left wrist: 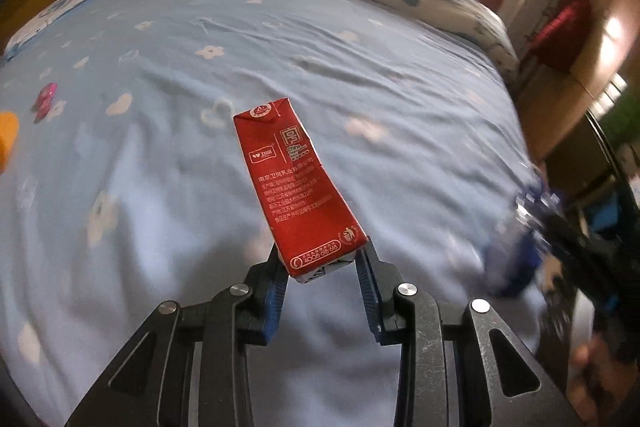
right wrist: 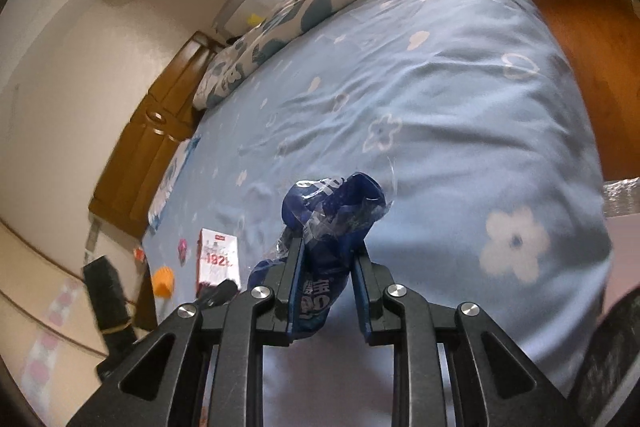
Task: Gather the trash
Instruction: 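Carry the red milk box and blue bag over the bin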
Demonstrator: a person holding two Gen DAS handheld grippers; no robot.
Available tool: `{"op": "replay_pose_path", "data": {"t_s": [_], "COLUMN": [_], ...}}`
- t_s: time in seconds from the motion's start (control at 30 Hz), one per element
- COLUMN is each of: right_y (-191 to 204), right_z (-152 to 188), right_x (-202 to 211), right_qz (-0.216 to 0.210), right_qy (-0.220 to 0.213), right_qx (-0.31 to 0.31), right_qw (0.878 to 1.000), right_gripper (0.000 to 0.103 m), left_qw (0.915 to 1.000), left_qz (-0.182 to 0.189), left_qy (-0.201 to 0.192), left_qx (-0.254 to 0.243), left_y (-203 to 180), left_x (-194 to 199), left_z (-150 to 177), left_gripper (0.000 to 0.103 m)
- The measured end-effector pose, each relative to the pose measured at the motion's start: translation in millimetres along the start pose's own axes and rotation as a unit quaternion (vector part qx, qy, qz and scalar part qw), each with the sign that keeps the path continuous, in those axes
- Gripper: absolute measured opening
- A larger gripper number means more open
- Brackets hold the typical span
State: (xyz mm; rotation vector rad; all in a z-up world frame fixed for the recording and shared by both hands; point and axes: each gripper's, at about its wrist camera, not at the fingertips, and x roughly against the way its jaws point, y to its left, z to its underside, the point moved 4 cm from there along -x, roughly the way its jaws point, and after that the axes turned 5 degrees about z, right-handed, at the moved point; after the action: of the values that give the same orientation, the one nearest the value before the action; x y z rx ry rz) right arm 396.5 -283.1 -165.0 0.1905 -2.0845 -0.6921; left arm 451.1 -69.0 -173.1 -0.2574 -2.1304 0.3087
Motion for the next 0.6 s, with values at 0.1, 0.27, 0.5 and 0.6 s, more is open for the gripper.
{"op": "replay_pose_path", "data": {"t_s": [0.1, 0.27, 0.5, 0.6], "right_y": [11, 31, 45, 45], "right_z": [18, 46, 77, 89], "right_x": [12, 36, 68, 77], "right_qz": [0.009, 0.019, 0.019, 0.018], "right_qy": [0.001, -0.010, -0.028, -0.031], "right_qx": [0.029, 0.075, 0.109, 0.114], "right_qw": [1.000, 0.997, 0.993, 0.993], "right_gripper": [0.022, 0.022, 0.022, 0.022], "left_qw": [0.9997, 0.9989, 0.9984, 0.9978], "left_qz": [0.006, 0.025, 0.025, 0.024], "left_qy": [-0.004, -0.011, -0.018, -0.028], "left_qx": [-0.022, -0.038, -0.047, -0.055], "left_y": [-14, -32, -33, -31], "left_x": [21, 55, 97, 117], "left_z": [23, 56, 89, 99], "left_gripper": [0.032, 0.032, 0.032, 0.032]}}
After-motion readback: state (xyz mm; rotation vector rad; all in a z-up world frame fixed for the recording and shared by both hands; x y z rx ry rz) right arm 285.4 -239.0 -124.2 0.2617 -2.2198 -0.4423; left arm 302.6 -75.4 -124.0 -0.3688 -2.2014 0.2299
